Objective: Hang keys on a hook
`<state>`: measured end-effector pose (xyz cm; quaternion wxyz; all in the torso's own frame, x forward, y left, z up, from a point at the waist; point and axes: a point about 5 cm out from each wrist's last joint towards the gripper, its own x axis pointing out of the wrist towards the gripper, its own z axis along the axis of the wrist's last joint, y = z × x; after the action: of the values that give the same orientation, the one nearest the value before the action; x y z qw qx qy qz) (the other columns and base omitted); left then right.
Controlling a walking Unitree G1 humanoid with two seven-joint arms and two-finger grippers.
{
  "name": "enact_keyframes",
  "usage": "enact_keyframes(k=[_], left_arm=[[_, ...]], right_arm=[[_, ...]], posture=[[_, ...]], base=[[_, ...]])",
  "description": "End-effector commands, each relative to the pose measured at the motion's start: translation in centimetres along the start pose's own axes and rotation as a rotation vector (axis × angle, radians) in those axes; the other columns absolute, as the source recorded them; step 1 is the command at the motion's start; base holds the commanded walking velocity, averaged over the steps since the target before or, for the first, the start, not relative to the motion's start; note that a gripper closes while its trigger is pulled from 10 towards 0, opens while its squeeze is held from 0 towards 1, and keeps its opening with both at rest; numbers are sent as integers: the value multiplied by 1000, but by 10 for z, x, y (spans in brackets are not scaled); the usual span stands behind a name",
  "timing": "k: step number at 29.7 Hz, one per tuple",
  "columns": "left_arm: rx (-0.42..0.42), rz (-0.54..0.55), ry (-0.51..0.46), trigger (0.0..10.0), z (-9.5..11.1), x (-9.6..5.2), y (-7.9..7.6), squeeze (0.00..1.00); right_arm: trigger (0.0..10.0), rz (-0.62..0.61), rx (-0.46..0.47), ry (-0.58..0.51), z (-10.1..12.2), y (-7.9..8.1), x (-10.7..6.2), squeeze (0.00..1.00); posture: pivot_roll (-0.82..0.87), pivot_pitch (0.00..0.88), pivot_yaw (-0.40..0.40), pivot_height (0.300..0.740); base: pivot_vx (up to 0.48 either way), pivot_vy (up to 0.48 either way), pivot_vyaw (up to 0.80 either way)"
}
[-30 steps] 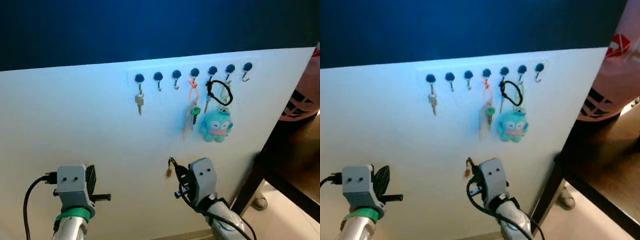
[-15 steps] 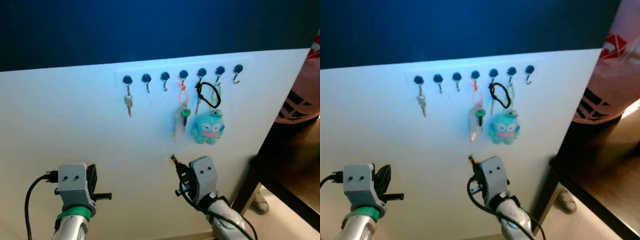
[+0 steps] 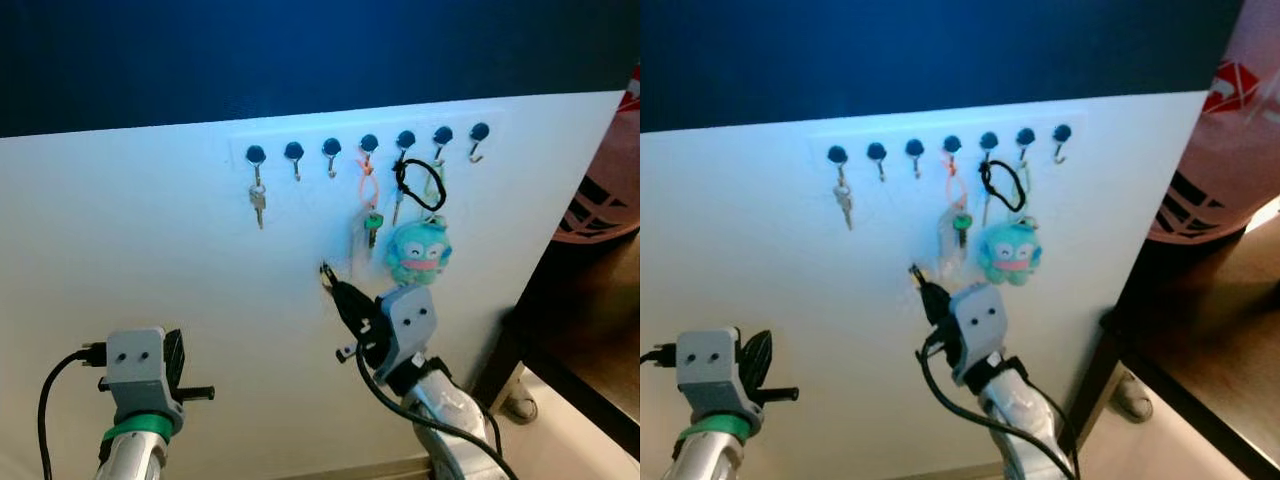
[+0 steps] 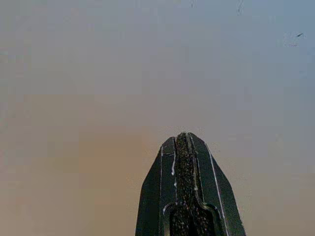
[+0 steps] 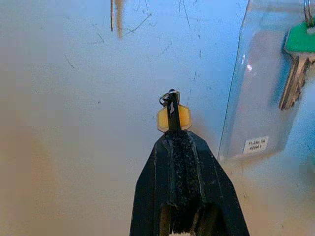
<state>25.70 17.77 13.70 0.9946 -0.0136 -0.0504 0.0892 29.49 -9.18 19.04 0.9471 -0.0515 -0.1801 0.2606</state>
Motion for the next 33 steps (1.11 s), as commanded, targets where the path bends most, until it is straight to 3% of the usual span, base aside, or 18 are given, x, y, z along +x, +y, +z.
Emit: enact_keyframes(k=[1,33], left_arm=[[3,4,8,10000,-3,-2,2,0],[-16,-4,-13,10000,-1,-10,1,0]], right_arm=[[10000,39,-10,-40,10,5,4,0],[10000,192,-71,-234,62,18,27,0]], posture=[[-155,56,132,740],[-151,68,117,740]], base=[[0,0,0],[0,0,0]])
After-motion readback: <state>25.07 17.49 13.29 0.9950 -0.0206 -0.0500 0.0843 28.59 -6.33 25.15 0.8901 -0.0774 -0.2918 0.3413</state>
